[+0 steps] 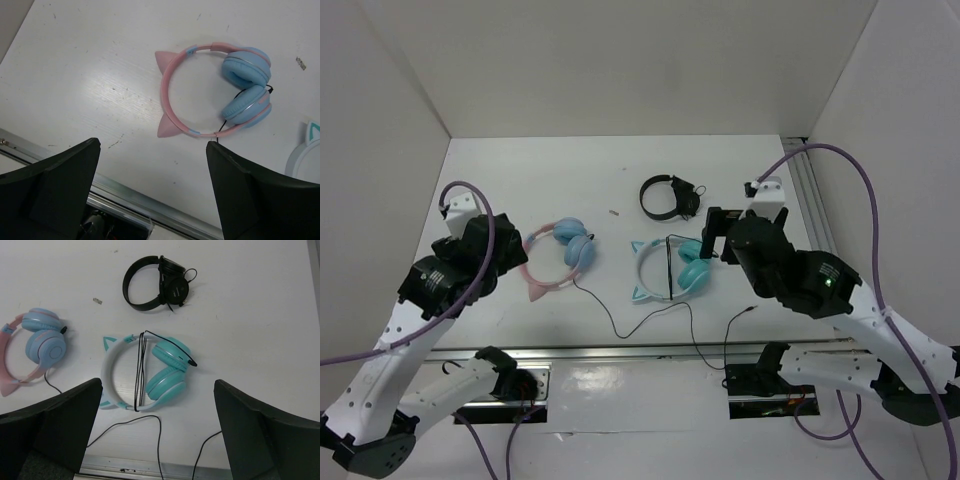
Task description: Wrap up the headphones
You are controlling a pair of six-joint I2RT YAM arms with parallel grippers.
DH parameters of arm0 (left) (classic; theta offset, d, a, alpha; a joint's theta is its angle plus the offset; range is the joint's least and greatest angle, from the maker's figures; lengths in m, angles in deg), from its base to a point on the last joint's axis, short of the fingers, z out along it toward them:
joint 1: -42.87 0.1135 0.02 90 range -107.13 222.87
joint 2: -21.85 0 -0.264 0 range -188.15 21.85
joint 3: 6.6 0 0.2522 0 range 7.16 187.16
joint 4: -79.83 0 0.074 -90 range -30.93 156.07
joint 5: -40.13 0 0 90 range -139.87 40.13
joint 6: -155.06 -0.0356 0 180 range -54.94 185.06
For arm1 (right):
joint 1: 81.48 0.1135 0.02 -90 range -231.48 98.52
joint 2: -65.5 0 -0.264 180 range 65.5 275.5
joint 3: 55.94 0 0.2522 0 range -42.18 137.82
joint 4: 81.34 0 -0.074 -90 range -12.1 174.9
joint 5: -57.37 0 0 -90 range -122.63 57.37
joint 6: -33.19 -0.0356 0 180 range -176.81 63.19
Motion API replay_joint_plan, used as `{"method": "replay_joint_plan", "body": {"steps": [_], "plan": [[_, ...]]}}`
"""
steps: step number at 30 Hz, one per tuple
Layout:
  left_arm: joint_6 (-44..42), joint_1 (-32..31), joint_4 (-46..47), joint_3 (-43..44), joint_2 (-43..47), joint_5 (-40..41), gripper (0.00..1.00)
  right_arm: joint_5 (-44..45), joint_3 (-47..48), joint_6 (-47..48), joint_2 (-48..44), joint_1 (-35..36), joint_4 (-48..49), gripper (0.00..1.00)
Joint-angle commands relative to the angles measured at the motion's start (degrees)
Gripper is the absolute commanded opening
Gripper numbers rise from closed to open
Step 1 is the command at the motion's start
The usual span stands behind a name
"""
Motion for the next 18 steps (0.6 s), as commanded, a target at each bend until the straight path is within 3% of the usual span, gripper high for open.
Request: {"method": "replay_joint_plan", "body": {"steps": [1, 7, 13, 18], "plan": [[6.6, 0.5, -2.2, -1.2, 1.3, 1.5, 1.00, 2.1, 2.3, 1.0, -3.1, -0.3, -1.0, 1.00], [10.1, 0.5, 2.3, -7.4, 2.4, 0.2, 1.00, -2.0, -0.2, 2.8, -5.9, -0.3, 1.6, 1.00], [15.0, 8.4, 4.7, -8.5, -8.3, -5.9, 1.00, -11.2, -2.9, 4.7, -4.5, -0.3, 6.1, 1.00], [21.5, 10.3, 13.0, -17.2, -15.7, -4.9, 1.00, -18.5, -6.5, 5.8, -3.9, -0.3, 10.7, 1.00]]}}
